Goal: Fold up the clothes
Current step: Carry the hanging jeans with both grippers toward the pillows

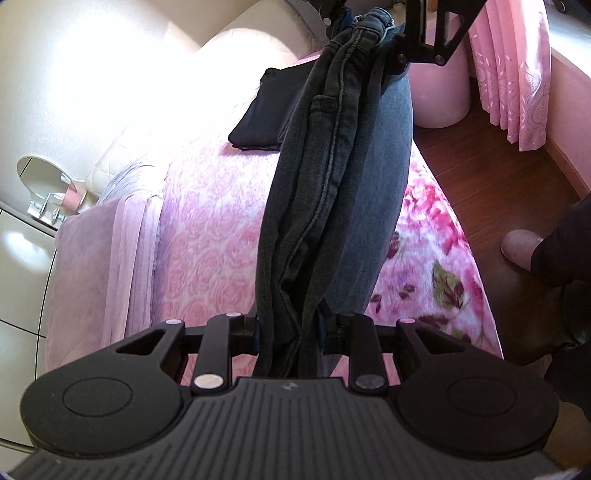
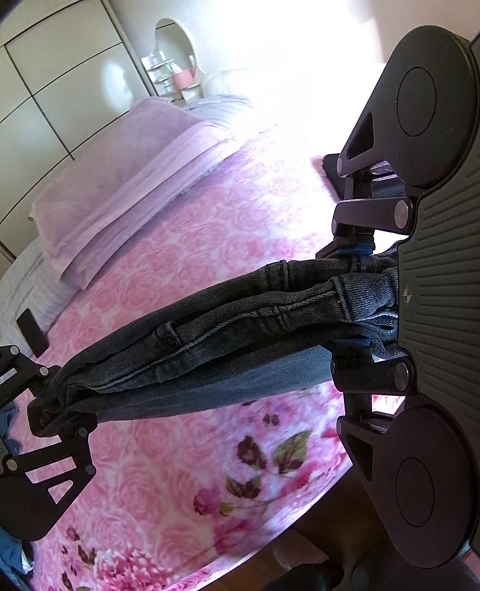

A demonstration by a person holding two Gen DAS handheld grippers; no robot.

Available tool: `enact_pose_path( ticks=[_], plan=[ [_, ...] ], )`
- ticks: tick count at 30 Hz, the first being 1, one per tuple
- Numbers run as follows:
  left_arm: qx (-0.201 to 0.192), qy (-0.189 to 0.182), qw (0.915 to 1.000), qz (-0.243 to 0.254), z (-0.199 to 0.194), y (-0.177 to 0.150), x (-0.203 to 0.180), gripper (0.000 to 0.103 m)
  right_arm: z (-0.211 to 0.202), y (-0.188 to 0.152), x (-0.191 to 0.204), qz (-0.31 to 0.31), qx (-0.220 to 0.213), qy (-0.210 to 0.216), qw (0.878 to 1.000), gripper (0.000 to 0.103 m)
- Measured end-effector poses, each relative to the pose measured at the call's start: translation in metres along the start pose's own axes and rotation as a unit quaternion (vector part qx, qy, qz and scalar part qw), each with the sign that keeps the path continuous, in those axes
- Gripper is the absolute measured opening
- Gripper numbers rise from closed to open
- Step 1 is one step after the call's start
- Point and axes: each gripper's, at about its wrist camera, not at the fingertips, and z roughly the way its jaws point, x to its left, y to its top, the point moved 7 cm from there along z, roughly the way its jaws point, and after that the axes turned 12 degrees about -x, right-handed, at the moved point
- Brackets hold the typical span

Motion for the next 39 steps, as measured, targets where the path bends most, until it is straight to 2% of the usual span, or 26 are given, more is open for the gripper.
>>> enact_pose_path(
  ticks=[15,22,31,39],
  plan=[
    [0.052,0.036,0.9974,-0.034,0.060,0.089,0.006,0.023,-0.007,-0.084,-0.083,-0.026,-0.043,0.025,0.998,0.037],
    [0.053,0.023,0.9976,-0.037,0.086,0.106,0.007,0.023,-0.002,-0.113,-0.106,-0.028,-0.040,0.038,0.998,0.037],
    [0.007,-0.017,0.9998,0.005,0.127,0.116,0.033,0.023,0.008,-0.128,-0.134,0.018,0.006,0.021,1.000,0.037],
    [-0.058,-0.031,0.9957,0.065,0.170,0.151,0.068,0.024,0.004,-0.143,-0.175,0.060,0.047,-0.038,0.996,0.037]
  ],
)
